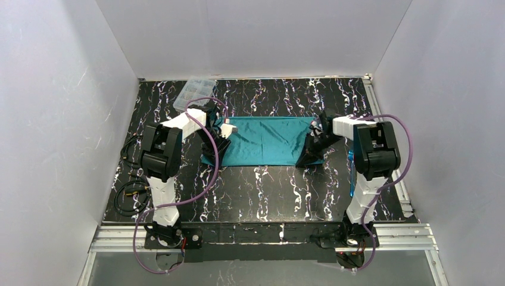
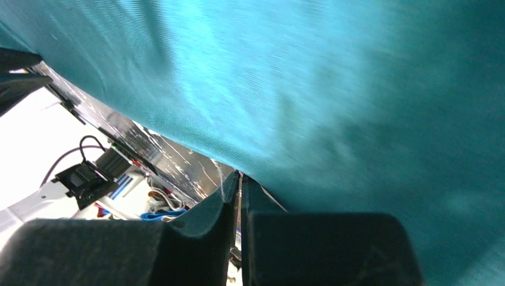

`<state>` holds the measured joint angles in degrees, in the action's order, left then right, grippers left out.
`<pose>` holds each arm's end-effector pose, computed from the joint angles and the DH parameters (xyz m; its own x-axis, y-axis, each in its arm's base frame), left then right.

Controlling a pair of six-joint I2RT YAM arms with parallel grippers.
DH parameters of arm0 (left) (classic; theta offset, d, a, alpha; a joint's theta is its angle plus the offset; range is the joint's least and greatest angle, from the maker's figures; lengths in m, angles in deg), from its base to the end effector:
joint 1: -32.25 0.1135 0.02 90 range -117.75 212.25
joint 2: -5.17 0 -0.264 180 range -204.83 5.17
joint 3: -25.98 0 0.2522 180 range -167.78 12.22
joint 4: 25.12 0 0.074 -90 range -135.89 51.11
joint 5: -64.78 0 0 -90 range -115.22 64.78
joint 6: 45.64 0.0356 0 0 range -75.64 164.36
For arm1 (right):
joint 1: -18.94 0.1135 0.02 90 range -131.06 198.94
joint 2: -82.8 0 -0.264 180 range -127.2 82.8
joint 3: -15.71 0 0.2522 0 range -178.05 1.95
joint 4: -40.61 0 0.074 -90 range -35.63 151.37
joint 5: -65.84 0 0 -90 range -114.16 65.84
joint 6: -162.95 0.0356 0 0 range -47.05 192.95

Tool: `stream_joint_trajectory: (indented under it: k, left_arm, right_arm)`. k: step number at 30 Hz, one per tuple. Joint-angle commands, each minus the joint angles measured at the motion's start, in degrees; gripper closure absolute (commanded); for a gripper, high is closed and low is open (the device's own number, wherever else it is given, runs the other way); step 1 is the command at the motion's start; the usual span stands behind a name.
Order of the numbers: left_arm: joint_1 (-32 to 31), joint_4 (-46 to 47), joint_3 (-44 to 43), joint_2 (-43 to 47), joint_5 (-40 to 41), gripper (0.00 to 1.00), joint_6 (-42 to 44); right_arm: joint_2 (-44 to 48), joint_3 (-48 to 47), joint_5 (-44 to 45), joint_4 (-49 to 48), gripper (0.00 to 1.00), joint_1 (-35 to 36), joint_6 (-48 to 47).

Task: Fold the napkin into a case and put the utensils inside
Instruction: Smooth out the rectangle-folded napkin at the center of the board.

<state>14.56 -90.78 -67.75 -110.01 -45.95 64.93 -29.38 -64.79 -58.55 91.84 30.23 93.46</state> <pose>0.3510 -0.1252 0.1530 -0.7850 0.5953 -0.1714 0.6163 0.7225 -0.3133 0.3364 0.0877 0.1229 -0.9920 0.0968 0.0808 0.1256 0.8132 0.5682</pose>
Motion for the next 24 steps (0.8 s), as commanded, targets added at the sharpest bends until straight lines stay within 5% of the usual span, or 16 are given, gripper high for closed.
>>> stream_joint_trajectory:
  k: [1,24]
  left_arm:
    - [0.4,0.7,-0.1,1.2,1.6,0.70,1.3]
    - [0.4,-0.7,-2.9,0.7,1.5,0.71,2.0]
  right_arm:
    - [4.6,2.4,2.1,3.7,0.86,-3.3,-2.1]
    - [12.7,5.3,6.7,6.6,0.84,-17.9,0.5]
